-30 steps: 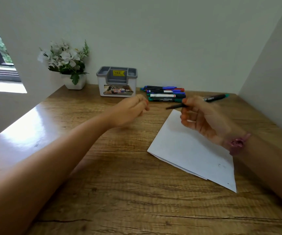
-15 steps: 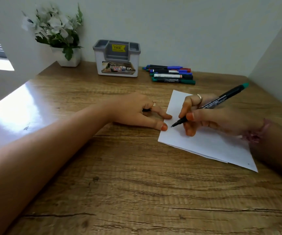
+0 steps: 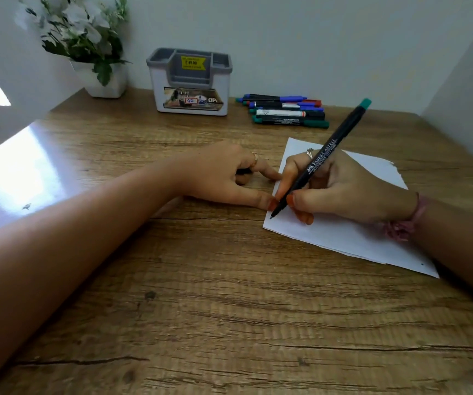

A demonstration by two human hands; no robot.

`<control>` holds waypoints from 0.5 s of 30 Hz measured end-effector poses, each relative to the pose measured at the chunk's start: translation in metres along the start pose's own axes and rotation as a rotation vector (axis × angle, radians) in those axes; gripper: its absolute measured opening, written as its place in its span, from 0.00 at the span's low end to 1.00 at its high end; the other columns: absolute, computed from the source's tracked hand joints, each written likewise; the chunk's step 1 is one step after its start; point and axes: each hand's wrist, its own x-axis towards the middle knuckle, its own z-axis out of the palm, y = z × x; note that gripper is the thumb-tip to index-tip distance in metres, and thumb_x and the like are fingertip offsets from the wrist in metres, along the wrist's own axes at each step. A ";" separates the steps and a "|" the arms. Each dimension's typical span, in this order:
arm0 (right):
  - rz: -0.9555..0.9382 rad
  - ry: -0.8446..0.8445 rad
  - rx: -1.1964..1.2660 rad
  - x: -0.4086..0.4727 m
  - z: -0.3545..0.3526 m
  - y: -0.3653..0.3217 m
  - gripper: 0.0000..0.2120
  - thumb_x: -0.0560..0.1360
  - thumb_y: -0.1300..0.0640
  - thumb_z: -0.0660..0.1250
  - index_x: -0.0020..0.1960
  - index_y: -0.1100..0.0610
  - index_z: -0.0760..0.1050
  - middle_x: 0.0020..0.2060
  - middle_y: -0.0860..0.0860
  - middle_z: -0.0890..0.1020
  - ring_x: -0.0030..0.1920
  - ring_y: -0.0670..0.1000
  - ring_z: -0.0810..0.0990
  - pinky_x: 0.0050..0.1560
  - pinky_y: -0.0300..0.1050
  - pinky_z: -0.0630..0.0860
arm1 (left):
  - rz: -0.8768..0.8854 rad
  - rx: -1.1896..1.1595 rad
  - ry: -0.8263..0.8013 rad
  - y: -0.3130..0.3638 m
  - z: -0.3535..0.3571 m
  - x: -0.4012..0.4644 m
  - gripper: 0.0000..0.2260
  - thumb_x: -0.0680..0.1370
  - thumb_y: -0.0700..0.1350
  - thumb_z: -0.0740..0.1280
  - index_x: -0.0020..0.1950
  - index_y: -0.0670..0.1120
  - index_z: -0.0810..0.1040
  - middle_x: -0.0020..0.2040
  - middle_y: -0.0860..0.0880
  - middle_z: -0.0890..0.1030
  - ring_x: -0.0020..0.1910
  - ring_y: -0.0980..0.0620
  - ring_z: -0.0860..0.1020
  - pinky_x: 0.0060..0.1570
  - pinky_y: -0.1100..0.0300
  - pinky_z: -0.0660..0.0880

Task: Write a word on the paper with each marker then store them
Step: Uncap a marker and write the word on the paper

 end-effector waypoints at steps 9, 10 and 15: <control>-0.037 0.044 0.014 -0.002 0.007 0.009 0.03 0.67 0.61 0.65 0.39 0.56 0.77 0.34 0.71 0.79 0.23 0.48 0.75 0.26 0.36 0.72 | 0.020 -0.014 -0.019 -0.007 0.000 0.002 0.29 0.66 0.68 0.63 0.65 0.59 0.71 0.25 0.56 0.65 0.27 0.64 0.68 0.32 0.62 0.60; -0.036 0.037 0.013 -0.002 0.007 0.009 0.04 0.67 0.60 0.65 0.39 0.54 0.78 0.34 0.70 0.79 0.23 0.48 0.75 0.26 0.36 0.72 | 0.017 -0.013 -0.022 -0.008 0.001 0.002 0.28 0.65 0.67 0.62 0.64 0.60 0.71 0.25 0.56 0.64 0.27 0.63 0.68 0.32 0.62 0.60; -0.050 0.038 -0.039 -0.002 0.007 0.008 0.04 0.67 0.59 0.65 0.39 0.52 0.78 0.28 0.63 0.78 0.25 0.48 0.74 0.27 0.35 0.71 | 0.010 -0.039 -0.033 -0.008 0.000 0.002 0.25 0.65 0.68 0.62 0.60 0.63 0.70 0.26 0.56 0.64 0.27 0.63 0.68 0.32 0.62 0.60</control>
